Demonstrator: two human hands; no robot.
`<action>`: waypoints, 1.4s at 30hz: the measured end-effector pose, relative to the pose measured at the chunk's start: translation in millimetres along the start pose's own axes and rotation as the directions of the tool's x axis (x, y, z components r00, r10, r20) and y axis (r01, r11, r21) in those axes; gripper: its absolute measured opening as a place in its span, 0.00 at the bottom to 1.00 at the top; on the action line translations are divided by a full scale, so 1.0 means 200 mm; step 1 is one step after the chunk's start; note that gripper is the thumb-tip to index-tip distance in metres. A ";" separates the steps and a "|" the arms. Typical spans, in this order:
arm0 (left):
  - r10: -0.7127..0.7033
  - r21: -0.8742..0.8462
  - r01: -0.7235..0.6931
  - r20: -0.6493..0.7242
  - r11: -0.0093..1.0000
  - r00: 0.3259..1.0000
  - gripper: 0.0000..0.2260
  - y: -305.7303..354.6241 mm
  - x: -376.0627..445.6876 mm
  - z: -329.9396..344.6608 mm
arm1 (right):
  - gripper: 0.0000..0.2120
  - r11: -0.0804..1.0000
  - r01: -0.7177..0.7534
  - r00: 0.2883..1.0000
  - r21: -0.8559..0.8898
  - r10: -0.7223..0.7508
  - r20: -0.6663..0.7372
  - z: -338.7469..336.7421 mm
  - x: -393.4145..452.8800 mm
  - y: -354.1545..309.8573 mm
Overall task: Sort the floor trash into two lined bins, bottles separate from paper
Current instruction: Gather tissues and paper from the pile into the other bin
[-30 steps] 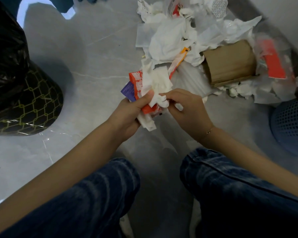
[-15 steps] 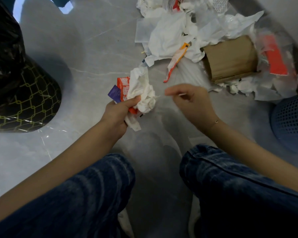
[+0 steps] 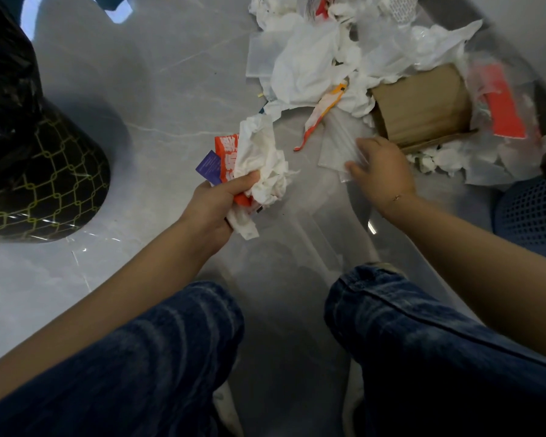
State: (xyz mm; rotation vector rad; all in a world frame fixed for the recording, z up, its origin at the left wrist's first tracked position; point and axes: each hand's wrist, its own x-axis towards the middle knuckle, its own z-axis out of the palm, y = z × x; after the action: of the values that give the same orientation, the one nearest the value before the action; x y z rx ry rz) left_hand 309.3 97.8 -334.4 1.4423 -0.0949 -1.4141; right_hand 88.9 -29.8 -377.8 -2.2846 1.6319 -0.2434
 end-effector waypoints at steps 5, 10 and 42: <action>-0.013 0.022 0.013 0.011 1.000 1.000 0.14 -0.01 -0.01 0.00 | 0.07 0.998 -0.023 0.997 0.060 0.028 -0.078 -0.02 -0.03 0.00; 0.043 0.056 -0.043 0.005 0.997 0.999 0.18 0.03 -0.05 -0.01 | 0.08 0.891 -0.138 0.979 0.432 0.189 -0.077 -0.07 -0.09 -0.08; 0.537 0.903 -0.034 0.284 -0.428 0.795 0.33 1.13 -0.43 -1.02 | 0.03 0.399 -0.189 0.977 0.897 -0.018 0.214 -0.19 -0.15 -0.77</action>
State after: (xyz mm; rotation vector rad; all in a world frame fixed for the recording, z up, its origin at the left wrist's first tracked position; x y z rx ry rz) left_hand 570.0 180.8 -174.9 2.6247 -1.8622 -0.0894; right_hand 204.0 37.8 -287.1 -1.2731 1.0410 -0.6839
